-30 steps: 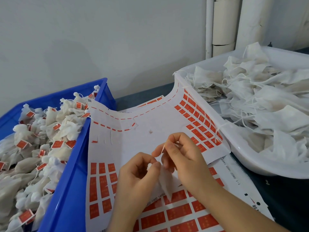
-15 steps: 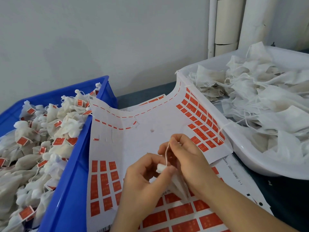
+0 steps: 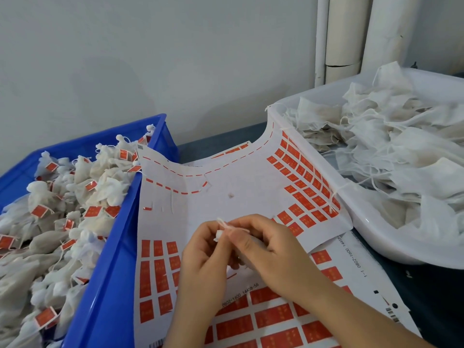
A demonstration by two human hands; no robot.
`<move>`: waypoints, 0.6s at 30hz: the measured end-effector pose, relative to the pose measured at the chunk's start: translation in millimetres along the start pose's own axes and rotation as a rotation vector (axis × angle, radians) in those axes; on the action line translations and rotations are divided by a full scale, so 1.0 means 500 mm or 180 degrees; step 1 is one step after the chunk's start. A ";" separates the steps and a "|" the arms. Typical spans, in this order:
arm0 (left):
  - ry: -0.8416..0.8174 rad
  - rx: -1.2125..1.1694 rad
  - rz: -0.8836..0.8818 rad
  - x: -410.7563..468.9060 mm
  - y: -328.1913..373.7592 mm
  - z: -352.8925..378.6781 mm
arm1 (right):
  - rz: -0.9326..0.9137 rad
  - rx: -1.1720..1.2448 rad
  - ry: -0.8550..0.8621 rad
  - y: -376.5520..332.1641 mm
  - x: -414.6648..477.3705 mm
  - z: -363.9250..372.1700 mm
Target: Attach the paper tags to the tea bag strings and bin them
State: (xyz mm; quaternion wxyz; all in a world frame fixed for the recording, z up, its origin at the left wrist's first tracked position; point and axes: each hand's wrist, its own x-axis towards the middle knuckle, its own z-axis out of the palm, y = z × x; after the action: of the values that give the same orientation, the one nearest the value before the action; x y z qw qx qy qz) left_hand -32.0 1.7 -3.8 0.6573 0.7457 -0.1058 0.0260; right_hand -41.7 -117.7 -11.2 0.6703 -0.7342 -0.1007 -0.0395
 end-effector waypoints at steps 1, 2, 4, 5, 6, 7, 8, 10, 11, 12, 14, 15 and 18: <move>-0.0045 0.0002 0.0017 0.000 0.000 -0.004 | 0.0031 0.0038 0.0053 0.000 0.001 0.001; -0.0056 0.0058 0.0042 0.001 -0.001 -0.006 | 0.0061 0.0045 0.0105 0.000 0.001 0.001; -0.0048 0.0294 0.0091 0.000 -0.008 -0.009 | 0.0089 -0.0005 0.0208 0.003 0.000 0.000; -0.0052 0.0468 0.0118 -0.001 -0.012 -0.010 | 0.0073 -0.0040 0.0280 0.004 -0.001 0.000; -0.0070 0.0638 0.0138 -0.002 -0.015 -0.010 | 0.0041 -0.0066 0.0363 0.004 -0.002 -0.001; -0.0095 0.0781 0.0166 -0.004 -0.018 -0.009 | -0.0004 -0.0084 0.0438 0.003 -0.002 -0.003; -0.0110 0.0894 0.0195 -0.005 -0.018 -0.007 | -0.0063 -0.0120 0.0485 0.002 -0.001 -0.006; -0.0105 0.1027 0.0268 -0.006 -0.017 -0.003 | -0.0134 -0.0218 0.0503 -0.001 0.000 -0.009; -0.0090 0.1081 0.0301 -0.006 -0.016 -0.001 | -0.0145 -0.0287 0.0501 -0.003 0.000 -0.009; -0.0066 0.1111 0.0324 -0.006 -0.014 0.001 | -0.0145 -0.0354 0.0499 -0.003 0.000 -0.008; -0.0027 0.1058 0.0331 -0.007 -0.011 0.001 | -0.0073 -0.0277 0.0527 -0.003 0.000 -0.008; -0.0009 0.1030 0.0325 -0.008 -0.010 0.001 | 0.0009 -0.0083 0.0580 -0.003 0.002 -0.009; 0.0035 0.1020 0.0293 -0.008 -0.008 0.002 | 0.0335 0.0625 0.0851 -0.006 0.010 -0.022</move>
State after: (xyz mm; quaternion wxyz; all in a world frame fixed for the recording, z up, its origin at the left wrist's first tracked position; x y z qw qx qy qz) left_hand -35.3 1.5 -8.6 0.5287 0.8352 -0.1308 0.0767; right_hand -36.6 -127.9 -6.1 0.7474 -0.6576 0.0246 -0.0916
